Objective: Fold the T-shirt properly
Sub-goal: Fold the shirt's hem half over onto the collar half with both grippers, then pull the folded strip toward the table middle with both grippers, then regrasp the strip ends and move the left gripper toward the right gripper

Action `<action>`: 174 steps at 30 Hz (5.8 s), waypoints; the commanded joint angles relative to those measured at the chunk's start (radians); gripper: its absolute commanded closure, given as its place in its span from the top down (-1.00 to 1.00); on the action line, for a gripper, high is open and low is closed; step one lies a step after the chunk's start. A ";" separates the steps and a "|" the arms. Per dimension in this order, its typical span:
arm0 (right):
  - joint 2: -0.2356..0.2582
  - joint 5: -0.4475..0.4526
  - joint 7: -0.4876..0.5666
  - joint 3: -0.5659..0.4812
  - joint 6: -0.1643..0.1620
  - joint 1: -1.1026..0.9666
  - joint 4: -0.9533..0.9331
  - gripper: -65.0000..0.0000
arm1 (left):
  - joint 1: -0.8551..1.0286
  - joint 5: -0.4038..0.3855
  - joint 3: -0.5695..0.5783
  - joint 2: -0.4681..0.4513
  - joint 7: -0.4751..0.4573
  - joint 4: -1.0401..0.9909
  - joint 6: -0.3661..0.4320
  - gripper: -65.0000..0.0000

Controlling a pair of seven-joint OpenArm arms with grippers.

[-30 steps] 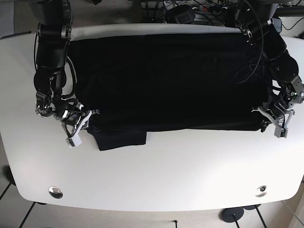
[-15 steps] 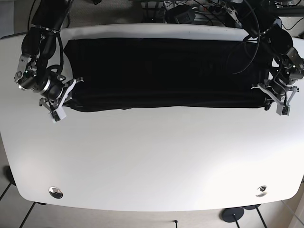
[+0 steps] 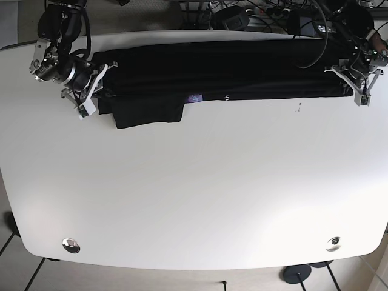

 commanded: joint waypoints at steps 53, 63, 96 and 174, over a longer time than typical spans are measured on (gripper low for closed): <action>-0.060 0.073 -0.072 0.148 -0.005 0.015 0.136 0.04 | -0.270 0.009 0.084 -0.042 0.003 -0.008 0.010 -1.00; -0.087 0.305 -0.072 0.055 -0.005 0.015 0.024 0.50 | -0.257 0.009 0.088 -0.040 0.003 -0.005 0.010 -1.00; -0.029 0.311 -0.067 0.110 -0.005 -0.183 0.148 0.56 | -0.006 0.011 -0.035 -0.066 0.225 0.164 0.010 -0.01; 0.102 0.047 0.273 -0.182 -0.005 0.175 -0.346 -0.75 | -0.216 -0.408 0.037 -0.184 0.070 -0.384 0.010 0.26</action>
